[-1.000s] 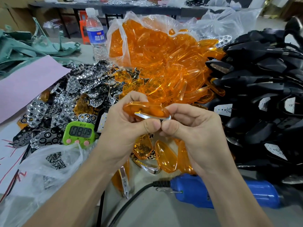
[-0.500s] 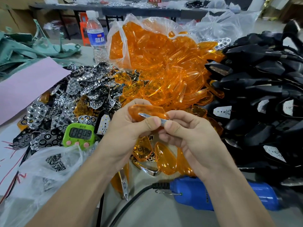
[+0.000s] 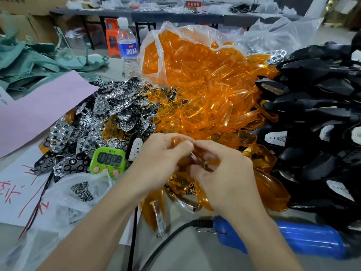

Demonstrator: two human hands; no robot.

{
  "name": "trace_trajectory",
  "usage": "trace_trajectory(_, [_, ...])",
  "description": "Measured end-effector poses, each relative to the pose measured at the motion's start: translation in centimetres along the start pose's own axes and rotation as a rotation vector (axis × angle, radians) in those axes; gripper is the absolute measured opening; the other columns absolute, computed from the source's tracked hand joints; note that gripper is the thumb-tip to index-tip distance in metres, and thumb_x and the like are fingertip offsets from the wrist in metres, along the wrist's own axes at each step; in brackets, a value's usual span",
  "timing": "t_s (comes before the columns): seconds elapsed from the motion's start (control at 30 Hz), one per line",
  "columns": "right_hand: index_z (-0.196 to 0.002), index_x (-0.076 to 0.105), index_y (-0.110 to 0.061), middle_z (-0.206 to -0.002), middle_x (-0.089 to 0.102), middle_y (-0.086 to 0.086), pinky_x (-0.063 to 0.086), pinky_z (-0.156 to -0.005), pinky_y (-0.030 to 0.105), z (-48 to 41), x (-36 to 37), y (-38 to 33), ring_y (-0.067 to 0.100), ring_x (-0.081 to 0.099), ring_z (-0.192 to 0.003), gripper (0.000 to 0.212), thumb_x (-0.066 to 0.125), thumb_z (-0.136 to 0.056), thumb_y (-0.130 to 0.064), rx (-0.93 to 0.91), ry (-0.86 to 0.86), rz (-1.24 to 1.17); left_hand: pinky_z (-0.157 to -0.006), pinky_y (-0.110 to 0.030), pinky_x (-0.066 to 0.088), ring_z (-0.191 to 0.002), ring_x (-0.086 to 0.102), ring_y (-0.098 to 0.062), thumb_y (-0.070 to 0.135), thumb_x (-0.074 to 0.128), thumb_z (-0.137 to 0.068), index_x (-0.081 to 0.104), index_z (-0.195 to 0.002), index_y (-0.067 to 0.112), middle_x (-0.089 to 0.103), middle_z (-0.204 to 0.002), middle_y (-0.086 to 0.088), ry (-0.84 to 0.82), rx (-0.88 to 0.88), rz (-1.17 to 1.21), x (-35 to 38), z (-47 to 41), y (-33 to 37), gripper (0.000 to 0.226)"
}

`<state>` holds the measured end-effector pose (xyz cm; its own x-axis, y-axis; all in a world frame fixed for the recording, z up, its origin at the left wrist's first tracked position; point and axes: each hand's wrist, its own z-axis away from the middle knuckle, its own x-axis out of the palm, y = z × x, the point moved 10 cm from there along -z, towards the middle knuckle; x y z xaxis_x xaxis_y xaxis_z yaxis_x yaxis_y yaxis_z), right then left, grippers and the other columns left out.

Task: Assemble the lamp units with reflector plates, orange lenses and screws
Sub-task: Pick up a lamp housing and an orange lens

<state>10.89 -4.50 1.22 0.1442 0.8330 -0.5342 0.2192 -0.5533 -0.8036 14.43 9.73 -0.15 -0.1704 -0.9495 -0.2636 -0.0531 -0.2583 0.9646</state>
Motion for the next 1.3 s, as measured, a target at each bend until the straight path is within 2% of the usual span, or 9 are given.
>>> trace_trajectory(0.1, [-0.116,0.075,-0.037,-0.092,0.07,-0.035,0.045,-0.063,-0.002,-0.6,-0.2,1.7,-0.02,0.062,-0.093,0.042,0.085,-0.079,-0.019,0.121,-0.053,-0.094,-0.072,-0.033,0.064,-0.077,0.077,-0.015,0.063,0.051,-0.096,0.08,-0.093,0.031,0.079,-0.084,0.005,0.179,0.042,-0.088,-4.2,0.0,0.9,0.043])
trace_trajectory(0.27, [-0.114,0.076,-0.036,-0.101,0.073,-0.02,0.055,-0.073,0.013,-0.5,-2.0,2.2,-0.001,0.068,-0.089,0.023,0.067,-0.096,-0.024,0.169,0.038,0.211,-0.066,-0.033,0.062,-0.067,0.072,-0.006,0.026,0.068,-0.095,0.074,-0.078,0.039,0.073,-0.069,0.017,0.675,0.033,-0.397,-12.7,1.3,1.3,0.022])
trace_trajectory(0.4, [-0.116,0.072,-0.039,-0.104,0.073,-0.01,0.056,-0.083,0.033,-0.1,-1.9,1.2,0.014,0.063,-0.095,0.026,0.064,-0.095,-0.026,0.183,-0.01,0.633,-0.063,-0.023,0.04,-0.079,0.065,-0.01,0.055,0.067,-0.089,0.069,-0.083,0.045,0.07,-0.085,0.026,0.534,-0.156,-0.839,-13.1,0.8,0.1,0.012])
trace_trajectory(0.53, [-0.115,0.074,-0.037,-0.124,0.068,-0.009,0.05,-0.101,0.039,0.2,-1.4,-0.2,0.016,0.056,-0.119,0.029,0.07,-0.091,-0.021,0.096,0.054,0.536,-0.065,-0.025,0.04,-0.093,0.068,-0.015,0.069,0.071,-0.081,0.069,-0.119,0.047,0.074,-0.109,0.017,0.373,-0.245,-1.063,-11.5,0.3,-0.8,0.045])
trace_trajectory(0.67, [-0.117,0.073,-0.041,-0.117,0.065,-0.024,0.049,-0.076,0.006,-0.1,1.0,-1.6,-0.008,0.06,-0.095,0.027,0.067,-0.095,-0.027,0.046,0.004,0.206,-0.061,-0.02,0.039,-0.071,0.059,0.007,0.049,0.081,-0.083,0.075,-0.113,0.041,0.068,-0.087,0.028,0.333,-0.152,-0.706,-11.0,-0.2,-1.0,0.032])
trace_trajectory(0.8, [-0.143,0.054,-0.042,-0.13,0.064,-0.024,0.039,-0.079,0.003,-1.4,4.7,-3.0,-0.02,0.055,-0.098,0.051,0.064,-0.093,-0.037,0.08,-0.128,-0.117,-0.052,-0.01,0.044,-0.056,0.065,0.006,0.019,0.083,-0.085,0.078,-0.091,0.036,0.077,-0.078,0.017,0.368,-0.006,-0.178,-10.5,-0.3,-0.6,0.019])
trace_trajectory(1.03, [-0.115,0.069,-0.036,-0.099,0.078,-0.009,0.062,-0.083,0.045,-2.3,7.7,-2.7,0.013,0.075,-0.092,0.024,0.064,-0.095,-0.023,0.171,-0.195,-0.481,-0.062,-0.019,0.053,-0.074,0.07,-0.009,0.007,0.08,-0.082,0.082,-0.087,0.028,0.077,-0.085,0.004,0.318,0.104,0.326,-8.9,-0.6,0.4,0.021])
trace_trajectory(1.13, [-0.104,0.075,-0.035,-0.095,0.079,-0.009,0.063,-0.081,0.046,-2.4,6.8,-3.2,0.015,0.076,-0.09,0.02,0.065,-0.094,-0.021,0.128,-0.143,-0.57,-0.068,-0.027,0.059,-0.09,0.074,-0.016,0.023,0.071,-0.092,0.081,-0.102,0.024,0.078,-0.101,0.001,0.137,0.015,0.398,-5.8,-0.9,0.2,0.014])
trace_trajectory(1.3, [-0.099,0.071,-0.045,-0.086,0.073,-0.026,0.062,-0.072,0.031,-2.7,0.3,-2.8,-0.001,0.069,-0.078,0.009,0.068,-0.091,-0.048,-0.036,0.001,0.243,-0.062,-0.03,0.06,-0.076,0.074,-0.021,0.017,0.051,-0.109,0.073,-0.11,0.012,0.075,-0.086,-0.006,0.228,-0.041,0.494,-5.6,-0.5,-0.5,0.023])
